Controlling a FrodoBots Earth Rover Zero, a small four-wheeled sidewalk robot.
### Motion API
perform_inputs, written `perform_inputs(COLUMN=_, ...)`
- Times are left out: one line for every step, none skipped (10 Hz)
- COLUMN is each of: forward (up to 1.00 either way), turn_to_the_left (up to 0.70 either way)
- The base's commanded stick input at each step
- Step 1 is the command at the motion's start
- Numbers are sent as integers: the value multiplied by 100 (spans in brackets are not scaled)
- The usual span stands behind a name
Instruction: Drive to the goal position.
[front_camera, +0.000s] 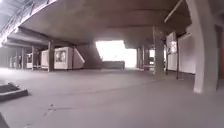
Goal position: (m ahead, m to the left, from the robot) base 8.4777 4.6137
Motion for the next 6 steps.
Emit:
perform_inputs(forward=50, turn_to_the_left=0)
perform_inputs(forward=50, turn_to_the_left=0)
perform_inputs(forward=50, turn_to_the_left=0)
perform_inputs(forward=50, turn_to_the_left=0)
perform_inputs(forward=50, turn_to_the_left=0)
perform_inputs(forward=50, turn_to_the_left=0)
